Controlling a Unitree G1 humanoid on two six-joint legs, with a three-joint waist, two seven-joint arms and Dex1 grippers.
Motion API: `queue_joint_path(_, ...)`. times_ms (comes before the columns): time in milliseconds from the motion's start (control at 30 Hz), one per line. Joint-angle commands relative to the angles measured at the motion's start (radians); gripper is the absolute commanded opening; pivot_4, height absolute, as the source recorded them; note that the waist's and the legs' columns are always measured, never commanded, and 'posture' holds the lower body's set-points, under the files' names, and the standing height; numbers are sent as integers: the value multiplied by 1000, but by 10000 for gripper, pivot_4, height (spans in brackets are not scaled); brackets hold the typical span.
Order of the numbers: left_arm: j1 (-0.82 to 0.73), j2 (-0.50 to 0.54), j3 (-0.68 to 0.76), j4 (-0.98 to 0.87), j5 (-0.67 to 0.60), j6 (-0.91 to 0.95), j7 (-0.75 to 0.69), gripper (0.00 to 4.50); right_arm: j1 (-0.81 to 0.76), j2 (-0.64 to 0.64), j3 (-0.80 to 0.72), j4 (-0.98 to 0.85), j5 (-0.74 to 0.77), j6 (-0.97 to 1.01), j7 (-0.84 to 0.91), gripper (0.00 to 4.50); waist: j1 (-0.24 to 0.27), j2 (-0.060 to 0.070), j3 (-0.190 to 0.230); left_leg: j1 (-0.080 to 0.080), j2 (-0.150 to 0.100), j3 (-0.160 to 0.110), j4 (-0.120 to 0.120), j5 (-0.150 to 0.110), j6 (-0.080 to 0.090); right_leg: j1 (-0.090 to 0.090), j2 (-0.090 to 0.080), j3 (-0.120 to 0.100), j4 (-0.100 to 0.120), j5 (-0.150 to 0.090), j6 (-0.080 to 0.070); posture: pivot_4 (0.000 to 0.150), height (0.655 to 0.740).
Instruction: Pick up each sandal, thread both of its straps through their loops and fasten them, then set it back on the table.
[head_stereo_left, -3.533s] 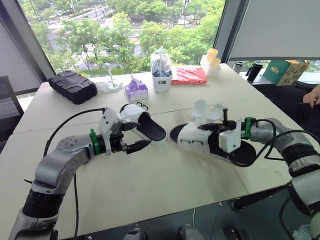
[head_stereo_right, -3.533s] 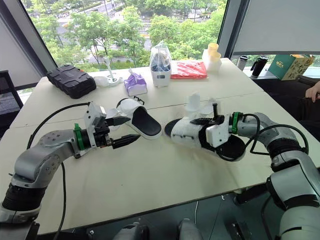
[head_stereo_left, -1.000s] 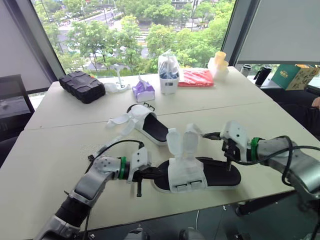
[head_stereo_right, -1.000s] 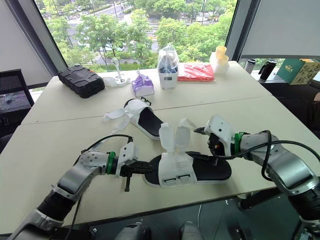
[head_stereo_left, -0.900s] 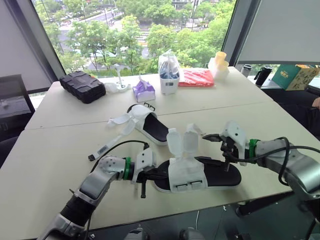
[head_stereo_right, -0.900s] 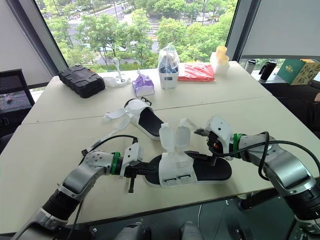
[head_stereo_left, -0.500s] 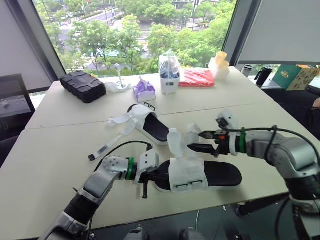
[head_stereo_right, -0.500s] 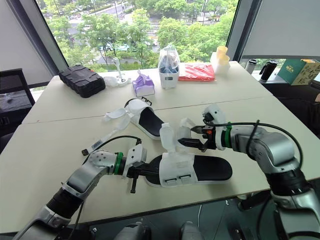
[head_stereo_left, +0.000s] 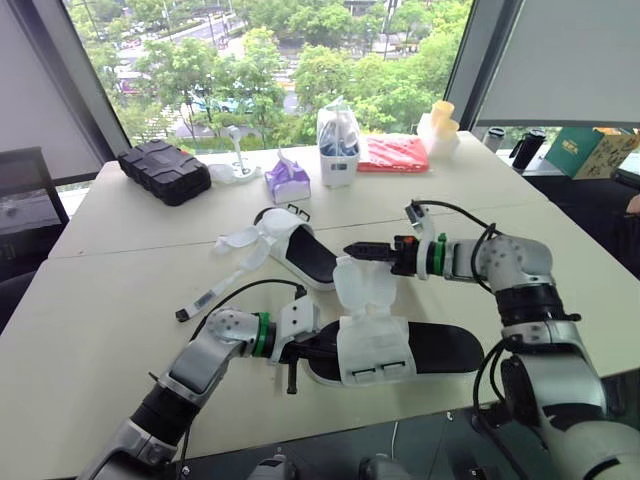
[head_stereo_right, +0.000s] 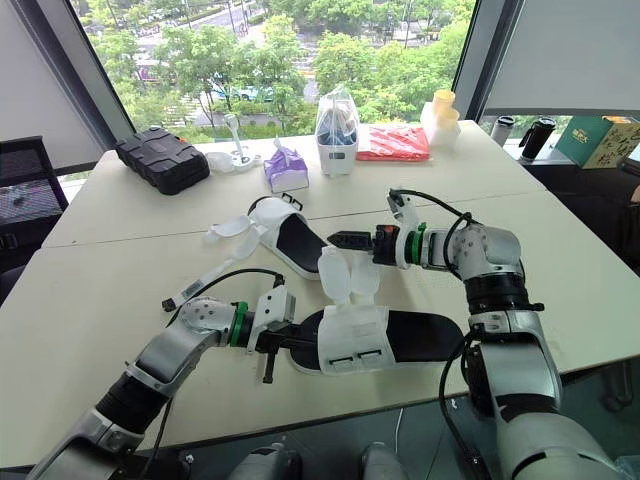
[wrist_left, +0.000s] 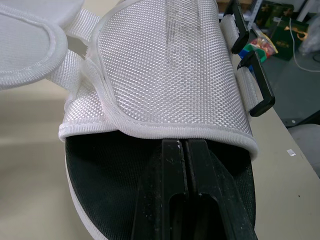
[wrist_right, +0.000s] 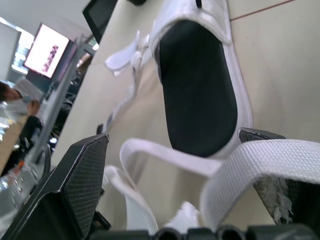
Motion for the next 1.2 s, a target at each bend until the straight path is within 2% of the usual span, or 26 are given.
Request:
queue_joint_path(33,-4,-1,10,-31,0,6,13,219,-66,2,-87,9,22,-3,-8,45000,1,0,0,-2,0,0,1,0,0,-2,0,0,1,0,0,1500,7400)
queue_joint_path(200,-1,-1,8,-40,-3,10,16,219,-80,7,-125,-36,37,47,-17,45000,0,0,0,-5,0,0,1,0,0,-6,0,0,2,0,0,1500,7400)
queue_joint_path(233,-2,-2,7,-40,-3,10,17,0,-81,9,-131,-45,40,54,-19,39670,-1,0,0,-5,0,0,1,0,0,-6,0,0,2,0,0,1500,7400)
queue_joint_path(300,-4,-2,6,-42,-2,11,18,0,-78,12,-139,-68,45,65,-23,32679,-1,0,0,-5,0,0,1,0,0,-6,0,0,2,0,0,1500,7400)
queue_joint_path(400,-5,-2,5,-43,-2,12,17,0,-64,10,-149,-120,63,89,-21,16551,-1,0,0,-5,0,0,1,0,0,-6,0,0,2,0,0,1500,7400)
queue_joint_path(533,-3,-2,5,-46,-3,15,18,0,-17,-6,-155,-262,109,141,-8,395,0,0,0,-6,0,0,1,0,0,-6,0,0,2,0,0,1500,7400)
queue_joint_path(700,5,3,7,-55,-8,26,17,0,135,-79,-130,-630,183,108,75,395,2,0,0,-6,0,-1,1,0,0,-6,0,-1,1,0,0,1500,7400)
queue_joint_path(833,11,10,9,-60,-11,31,15,0,361,-205,-17,-980,53,-202,232,395,2,0,0,-7,0,-1,1,0,0,-6,0,-1,1,0,1,1500,7400)
queue_joint_path(933,13,15,11,-63,-12,33,13,0,470,-269,56,-1080,-84,-406,270,395,-5,0,0,-6,0,-1,2,0,0,-6,1,-1,1,0,1,1500,7400)
queue_joint_path(1033,11,16,9,-55,-11,33,7,0,659,-312,141,-1114,-374,-912,341,395,-1,-2,-1,-6,0,-1,4,0,0,-5,1,-2,1,0,1,1500,7400)
queue_joint_path(1067,10,15,8,-52,-10,33,6,0,704,-301,156,-1068,-481,-1177,344,395,1,-2,-1,-5,0,-1,4,0,0,-4,2,-2,1,-1,2,1500,7400)
queue_joint_path(1200,6,12,5,-43,-11,36,1,0,774,-313,207,-836,-709,-1920,347,395,-3,-2,-1,-4,0,1,5,0,0,-2,2,0,0,-2,3,1500,7400)
